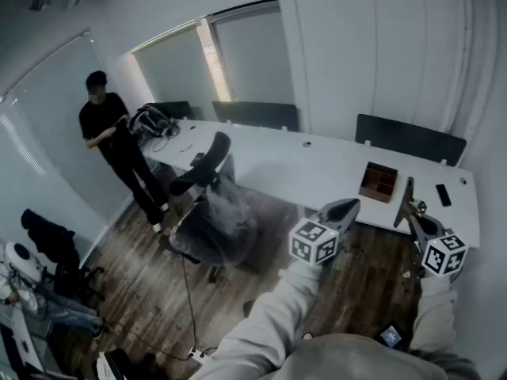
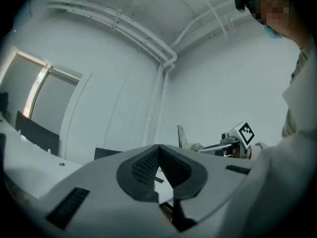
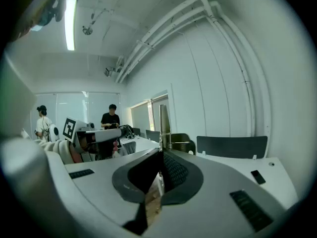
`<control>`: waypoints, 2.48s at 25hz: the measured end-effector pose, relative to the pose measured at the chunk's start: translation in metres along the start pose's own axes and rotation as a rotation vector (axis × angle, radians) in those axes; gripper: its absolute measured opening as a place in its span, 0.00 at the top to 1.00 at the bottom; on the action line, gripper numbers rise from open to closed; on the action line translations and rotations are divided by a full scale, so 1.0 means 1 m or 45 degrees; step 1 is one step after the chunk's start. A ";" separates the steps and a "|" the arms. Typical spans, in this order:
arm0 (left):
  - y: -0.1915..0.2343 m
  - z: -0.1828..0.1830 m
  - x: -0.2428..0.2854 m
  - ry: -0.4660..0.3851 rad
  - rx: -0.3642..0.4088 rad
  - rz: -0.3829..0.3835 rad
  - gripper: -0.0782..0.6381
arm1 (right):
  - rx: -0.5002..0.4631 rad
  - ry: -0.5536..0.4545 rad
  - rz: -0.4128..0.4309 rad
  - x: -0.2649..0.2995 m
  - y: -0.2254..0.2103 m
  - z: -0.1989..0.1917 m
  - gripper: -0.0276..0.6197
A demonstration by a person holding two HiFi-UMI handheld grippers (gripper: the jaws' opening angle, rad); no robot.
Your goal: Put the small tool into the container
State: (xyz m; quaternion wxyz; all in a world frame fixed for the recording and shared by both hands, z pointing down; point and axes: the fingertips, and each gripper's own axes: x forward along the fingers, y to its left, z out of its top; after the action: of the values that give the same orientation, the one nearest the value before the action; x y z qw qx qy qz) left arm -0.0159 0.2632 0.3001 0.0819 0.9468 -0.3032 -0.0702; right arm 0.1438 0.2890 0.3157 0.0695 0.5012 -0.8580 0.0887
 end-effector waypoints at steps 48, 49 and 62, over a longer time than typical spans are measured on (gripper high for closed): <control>0.049 -0.058 0.081 0.139 0.012 0.162 0.90 | 0.117 0.044 0.164 -0.003 -0.093 -0.028 0.92; 0.055 -0.060 0.079 0.132 -0.012 0.176 0.90 | 0.113 0.045 0.160 -0.003 -0.096 -0.029 0.92; 0.109 -0.040 0.121 0.061 0.050 0.085 0.90 | 0.057 0.012 0.199 0.062 -0.110 -0.012 0.92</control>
State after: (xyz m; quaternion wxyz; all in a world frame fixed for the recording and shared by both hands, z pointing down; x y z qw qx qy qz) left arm 0.0275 0.1089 0.3503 0.0727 0.9389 -0.3341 -0.0388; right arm 0.2100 0.1858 0.3499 0.0551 0.4335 -0.8920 0.1154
